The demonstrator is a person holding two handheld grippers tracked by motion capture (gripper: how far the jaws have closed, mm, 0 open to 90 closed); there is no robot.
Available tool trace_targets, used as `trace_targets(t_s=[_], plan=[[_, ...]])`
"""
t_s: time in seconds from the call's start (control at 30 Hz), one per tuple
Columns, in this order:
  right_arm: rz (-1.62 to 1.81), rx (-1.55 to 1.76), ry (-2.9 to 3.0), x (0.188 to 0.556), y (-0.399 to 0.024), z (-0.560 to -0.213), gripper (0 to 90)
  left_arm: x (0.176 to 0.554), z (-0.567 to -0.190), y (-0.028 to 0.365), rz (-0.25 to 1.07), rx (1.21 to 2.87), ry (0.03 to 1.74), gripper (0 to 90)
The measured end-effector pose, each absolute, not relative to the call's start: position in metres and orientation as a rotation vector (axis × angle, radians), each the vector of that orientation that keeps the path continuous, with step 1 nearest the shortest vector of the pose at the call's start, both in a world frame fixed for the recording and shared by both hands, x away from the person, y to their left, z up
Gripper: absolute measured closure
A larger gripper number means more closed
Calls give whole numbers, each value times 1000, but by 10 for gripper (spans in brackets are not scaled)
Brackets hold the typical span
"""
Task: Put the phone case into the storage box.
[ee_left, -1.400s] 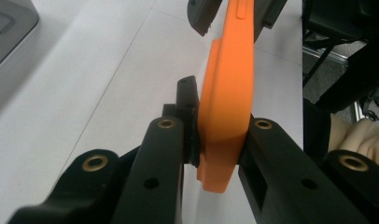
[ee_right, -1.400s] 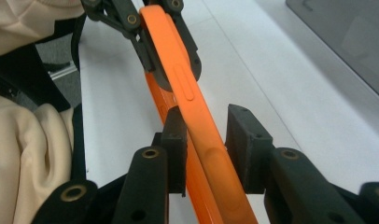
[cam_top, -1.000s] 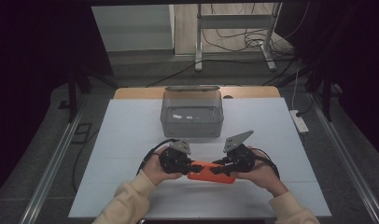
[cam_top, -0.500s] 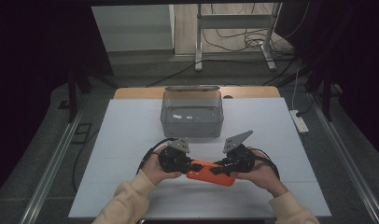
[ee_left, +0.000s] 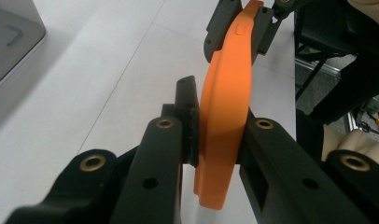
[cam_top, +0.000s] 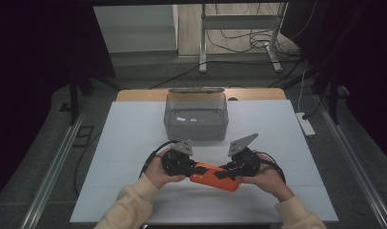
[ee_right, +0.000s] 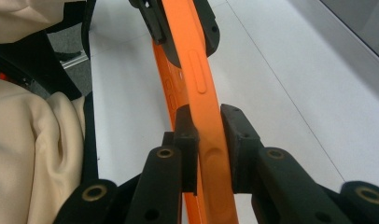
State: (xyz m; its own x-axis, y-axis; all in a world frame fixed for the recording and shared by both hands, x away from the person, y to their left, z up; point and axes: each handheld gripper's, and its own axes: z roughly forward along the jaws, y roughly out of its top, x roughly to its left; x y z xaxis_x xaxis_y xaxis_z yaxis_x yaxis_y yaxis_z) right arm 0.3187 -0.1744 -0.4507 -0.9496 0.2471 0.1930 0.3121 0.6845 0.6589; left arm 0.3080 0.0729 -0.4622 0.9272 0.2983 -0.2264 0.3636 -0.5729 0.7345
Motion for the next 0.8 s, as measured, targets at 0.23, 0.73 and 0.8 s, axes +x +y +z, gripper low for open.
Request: trace_targets(t_s=[0.23, 0.73, 0.8], plan=[[-1122, -466, -2800, 319, -175, -451, 768, 308, -463, 73, -108, 2219, 465, 815], [-1168, -511, -2764, 320, -177, -447, 802, 310, -464, 75, -19, 2204, 515, 661], [-1168, -549, -2782, 321, -179, -447, 803, 310, -463, 76, -5, 2192, 523, 596]])
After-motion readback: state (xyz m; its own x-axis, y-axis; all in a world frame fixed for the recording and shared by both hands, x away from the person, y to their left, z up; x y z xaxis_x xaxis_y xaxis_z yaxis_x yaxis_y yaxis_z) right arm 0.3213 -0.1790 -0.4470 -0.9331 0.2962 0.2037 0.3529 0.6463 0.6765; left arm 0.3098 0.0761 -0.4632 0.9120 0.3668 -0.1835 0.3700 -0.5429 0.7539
